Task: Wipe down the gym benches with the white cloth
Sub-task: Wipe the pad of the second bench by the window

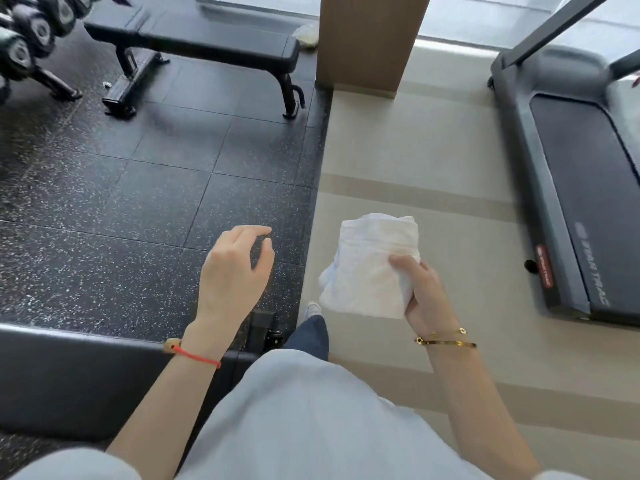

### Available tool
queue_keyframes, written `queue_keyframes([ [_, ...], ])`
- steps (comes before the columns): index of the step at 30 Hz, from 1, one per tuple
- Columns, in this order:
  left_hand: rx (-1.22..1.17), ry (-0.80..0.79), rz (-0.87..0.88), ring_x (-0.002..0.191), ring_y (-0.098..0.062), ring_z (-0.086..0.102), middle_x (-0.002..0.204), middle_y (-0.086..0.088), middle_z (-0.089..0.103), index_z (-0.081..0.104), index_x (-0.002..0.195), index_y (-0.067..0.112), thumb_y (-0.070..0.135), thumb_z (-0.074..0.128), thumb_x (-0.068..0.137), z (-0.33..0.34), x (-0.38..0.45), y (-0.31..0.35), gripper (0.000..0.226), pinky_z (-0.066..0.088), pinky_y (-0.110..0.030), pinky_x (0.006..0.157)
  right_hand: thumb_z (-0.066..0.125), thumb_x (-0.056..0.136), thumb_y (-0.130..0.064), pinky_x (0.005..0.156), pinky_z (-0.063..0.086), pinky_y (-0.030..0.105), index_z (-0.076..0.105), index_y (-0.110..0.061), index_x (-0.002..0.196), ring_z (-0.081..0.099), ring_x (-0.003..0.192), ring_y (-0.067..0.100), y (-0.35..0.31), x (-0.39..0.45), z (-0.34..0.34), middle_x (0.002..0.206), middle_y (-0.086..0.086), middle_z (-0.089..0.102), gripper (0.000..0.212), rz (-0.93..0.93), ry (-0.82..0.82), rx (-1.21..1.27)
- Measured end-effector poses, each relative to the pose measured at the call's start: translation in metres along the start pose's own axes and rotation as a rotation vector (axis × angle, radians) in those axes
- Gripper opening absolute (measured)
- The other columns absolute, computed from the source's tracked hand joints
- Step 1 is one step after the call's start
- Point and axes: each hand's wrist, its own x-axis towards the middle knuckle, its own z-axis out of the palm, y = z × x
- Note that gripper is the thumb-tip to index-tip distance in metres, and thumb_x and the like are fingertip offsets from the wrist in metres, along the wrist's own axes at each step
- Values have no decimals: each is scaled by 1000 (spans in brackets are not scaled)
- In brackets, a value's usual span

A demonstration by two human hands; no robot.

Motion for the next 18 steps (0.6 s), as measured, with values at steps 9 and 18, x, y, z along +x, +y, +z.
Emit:
queue_keyframes([
  [9, 50, 54, -33, 107, -20, 60, 114, 1, 68, 67, 113, 17, 22, 56, 96, 16, 182, 10, 22, 47, -32, 90, 54, 93, -9, 90, 52, 43, 59, 2, 124, 66, 104, 32, -106, 160, 68, 121, 21, 66, 33, 8, -89, -40],
  [18, 78, 90, -88, 105, -17, 60, 113, 3, 68, 68, 113, 18, 24, 55, 96, 47, 355, -15, 22, 48, -31, 87, 57, 92, -10, 88, 53, 40, 61, 0, 123, 67, 104, 27, -169, 331, 146, 119, 17, 68, 34, 29, -156, -48],
])
